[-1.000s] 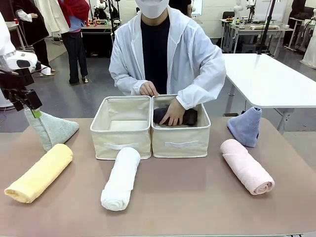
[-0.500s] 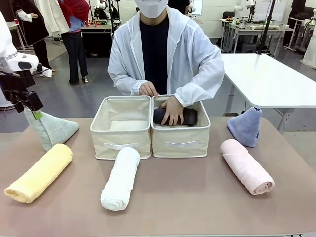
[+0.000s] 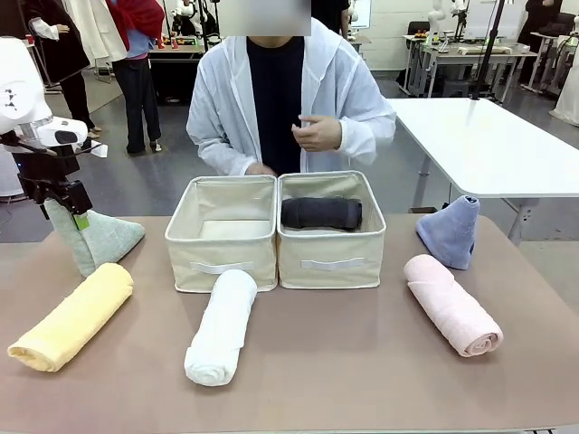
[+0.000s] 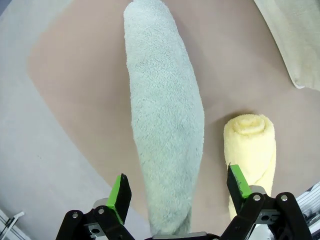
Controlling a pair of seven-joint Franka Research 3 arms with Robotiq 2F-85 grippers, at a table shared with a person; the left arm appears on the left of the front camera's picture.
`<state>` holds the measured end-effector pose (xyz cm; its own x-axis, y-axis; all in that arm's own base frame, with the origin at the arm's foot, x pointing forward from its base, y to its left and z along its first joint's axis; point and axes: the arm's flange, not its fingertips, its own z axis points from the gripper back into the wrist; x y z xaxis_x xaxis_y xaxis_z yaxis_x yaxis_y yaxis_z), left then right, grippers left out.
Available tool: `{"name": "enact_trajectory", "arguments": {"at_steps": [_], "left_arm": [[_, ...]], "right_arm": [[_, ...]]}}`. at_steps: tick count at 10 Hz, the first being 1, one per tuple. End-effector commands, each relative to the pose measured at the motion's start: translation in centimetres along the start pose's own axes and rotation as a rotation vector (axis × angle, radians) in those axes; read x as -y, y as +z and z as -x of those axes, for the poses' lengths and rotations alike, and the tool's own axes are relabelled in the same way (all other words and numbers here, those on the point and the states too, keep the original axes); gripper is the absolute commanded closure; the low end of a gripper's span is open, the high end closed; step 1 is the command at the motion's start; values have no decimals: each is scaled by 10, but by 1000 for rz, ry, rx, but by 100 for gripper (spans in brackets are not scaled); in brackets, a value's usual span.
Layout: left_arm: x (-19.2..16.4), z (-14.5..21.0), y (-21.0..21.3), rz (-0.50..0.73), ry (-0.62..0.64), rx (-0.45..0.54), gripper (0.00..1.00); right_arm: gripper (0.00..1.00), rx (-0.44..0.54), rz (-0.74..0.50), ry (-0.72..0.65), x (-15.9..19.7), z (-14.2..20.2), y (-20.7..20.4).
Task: Sort the towels based on their folding style.
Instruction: Pick up one triangle-folded towel and place it in the left Fabric basket.
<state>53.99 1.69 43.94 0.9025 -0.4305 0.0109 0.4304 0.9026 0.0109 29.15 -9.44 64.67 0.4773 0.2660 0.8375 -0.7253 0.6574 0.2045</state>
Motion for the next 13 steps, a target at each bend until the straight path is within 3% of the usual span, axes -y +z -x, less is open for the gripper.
{"name": "enact_trajectory", "arguments": {"at_steps": [1, 2, 3, 4, 5, 6, 8, 9, 10, 13], "left_arm": [[-2, -6, 1, -21, 19, -15, 0], [-2, -6, 1, -23, 14, -14, 0], [-1, -5, 4, -22, 6, -1, 12], [-1, -4, 5, -25, 2, -7, 57], [-1, -3, 6, -26, -2, -10, 69], [-1, -2, 6, -25, -9, -15, 100], [0, -1, 5, -31, -15, -25, 100], [0, -1, 6, -31, -15, -26, 92], [0, 0, 7, -32, -19, -29, 100], [-1, 2, 12, -29, -12, -25, 100]], "right_arm": [[0, 19, -17, 12, 1, 0, -2], [0, 19, -17, 12, 1, 0, -2], [0, 19, -17, 12, 1, 0, -2], [0, 19, -17, 12, 1, 0, -2], [0, 19, -17, 12, 1, 0, -2], [0, 19, -17, 12, 1, 0, -2], [0, 19, -17, 12, 1, 0, -2], [0, 19, -17, 12, 1, 0, -2], [0, 19, -17, 12, 1, 0, -2], [0, 19, -17, 12, 1, 0, -2]]}}
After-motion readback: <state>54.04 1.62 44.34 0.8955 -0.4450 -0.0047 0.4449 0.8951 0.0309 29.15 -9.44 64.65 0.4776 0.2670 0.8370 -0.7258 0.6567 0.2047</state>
